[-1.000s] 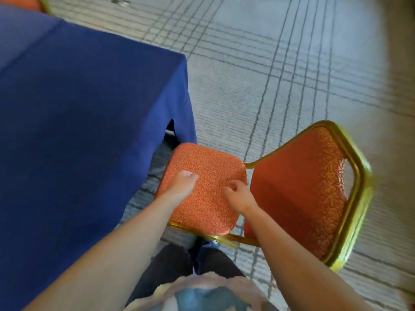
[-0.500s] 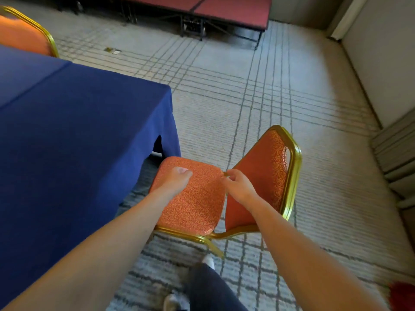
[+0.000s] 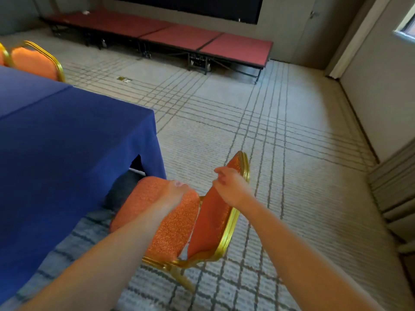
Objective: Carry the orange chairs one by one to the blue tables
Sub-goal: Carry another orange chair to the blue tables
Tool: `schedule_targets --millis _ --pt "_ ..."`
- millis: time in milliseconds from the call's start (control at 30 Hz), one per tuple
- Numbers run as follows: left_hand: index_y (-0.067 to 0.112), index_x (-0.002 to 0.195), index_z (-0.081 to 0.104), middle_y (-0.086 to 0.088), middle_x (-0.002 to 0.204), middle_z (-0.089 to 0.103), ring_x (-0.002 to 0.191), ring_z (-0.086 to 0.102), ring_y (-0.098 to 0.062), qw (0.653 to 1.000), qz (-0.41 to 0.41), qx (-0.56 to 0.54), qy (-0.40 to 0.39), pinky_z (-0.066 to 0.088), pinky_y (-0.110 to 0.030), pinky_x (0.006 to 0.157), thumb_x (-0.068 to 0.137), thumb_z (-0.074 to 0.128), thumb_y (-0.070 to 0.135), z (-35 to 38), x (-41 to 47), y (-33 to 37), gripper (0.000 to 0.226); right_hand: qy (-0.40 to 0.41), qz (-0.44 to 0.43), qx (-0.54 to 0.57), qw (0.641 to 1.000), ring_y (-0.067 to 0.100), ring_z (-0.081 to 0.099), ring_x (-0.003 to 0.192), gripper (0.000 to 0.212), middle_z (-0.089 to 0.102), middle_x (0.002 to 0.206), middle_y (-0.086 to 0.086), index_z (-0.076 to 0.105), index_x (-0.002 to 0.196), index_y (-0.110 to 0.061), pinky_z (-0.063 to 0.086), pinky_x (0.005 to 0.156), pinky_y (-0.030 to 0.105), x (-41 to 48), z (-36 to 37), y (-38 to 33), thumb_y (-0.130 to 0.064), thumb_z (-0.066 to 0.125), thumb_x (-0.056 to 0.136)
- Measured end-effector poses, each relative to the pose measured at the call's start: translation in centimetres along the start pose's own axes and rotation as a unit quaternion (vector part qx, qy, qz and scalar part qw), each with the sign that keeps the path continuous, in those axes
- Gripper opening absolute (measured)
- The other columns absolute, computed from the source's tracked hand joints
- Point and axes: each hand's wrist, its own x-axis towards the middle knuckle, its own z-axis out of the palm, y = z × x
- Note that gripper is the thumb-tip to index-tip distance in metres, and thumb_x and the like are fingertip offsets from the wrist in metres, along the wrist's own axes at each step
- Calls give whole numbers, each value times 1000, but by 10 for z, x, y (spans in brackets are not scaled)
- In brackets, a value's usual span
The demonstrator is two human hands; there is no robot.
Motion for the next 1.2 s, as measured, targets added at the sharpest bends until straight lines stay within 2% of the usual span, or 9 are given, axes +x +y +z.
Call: schedule_targets --millis 133,267,400,533,700,867,967,1067,1200 --pt "13 64 39 -5 60 33 54 31 -17 999 6 -1 48 24 -32 53 77 47 26 52 1 23 20 -32 -45 -15 998 13 59 114 42 53 137 -6 52 134 -28 52 94 36 14 -31 38 -35 51 93" --pt "11 68 57 -6 64 49 62 48 -20 994 -44 18 100 40 -32 58 80 52 27 86 6 33 20 -71 -108 -38 991 13 56 119 42 53 136 -5 52 135 -28 50 96 35 35 -48 57 -35 51 93" --pt "13 67 50 -9 74 46 72 46 -17 987 -62 -47 143 33 -29 60 89 53 14 99 12 35 23 -129 -143 -63 979 15 56 116 44 52 140 -4 51 136 -28 47 95 33 66 -48 60 -37 51 94" --pt "18 69 52 -9 77 55 75 54 -21 974 -115 -74 181 49 -41 71 90 54 19 92 34 22 21 -191 -148 -132 962 19 56 117 45 51 140 -3 49 137 -28 47 93 36 105 -43 59 -43 50 95" --pt "21 64 50 -6 67 50 64 49 -18 968 -148 -75 187 35 -31 61 91 51 23 95 68 8 27 -240 -168 -248 924 23 58 115 44 57 133 0 53 132 -26 51 89 37 139 -36 57 -47 46 94" --pt "21 48 41 -5 57 41 55 42 -17 968 -167 -62 176 33 -33 58 71 44 31 101 99 3 25 -307 -154 -294 892 24 56 119 49 56 135 2 51 134 -25 48 91 37 174 -29 61 -51 44 94" --pt "16 65 54 -6 60 47 56 45 -18 961 -184 -75 190 32 -28 57 89 50 23 101 99 7 25 -360 -156 -328 859 26 53 124 49 55 138 4 50 135 -24 44 96 38 198 -19 63 -51 43 95" --pt "17 59 44 1 54 42 50 38 -14 945 -241 -73 209 24 -29 51 94 49 20 103 101 -9 35 -402 -152 -360 828 27 55 120 47 57 133 4 55 130 -22 43 98 40 221 2 65 -50 43 94" --pt "16 58 43 -2 55 42 54 39 -17 917 -307 -81 242 27 -31 56 93 51 19 111 101 -30 36 -445 -169 -376 795 29 57 116 42 60 128 9 57 121 -18 44 95 40 253 37 77 -48 45 94"
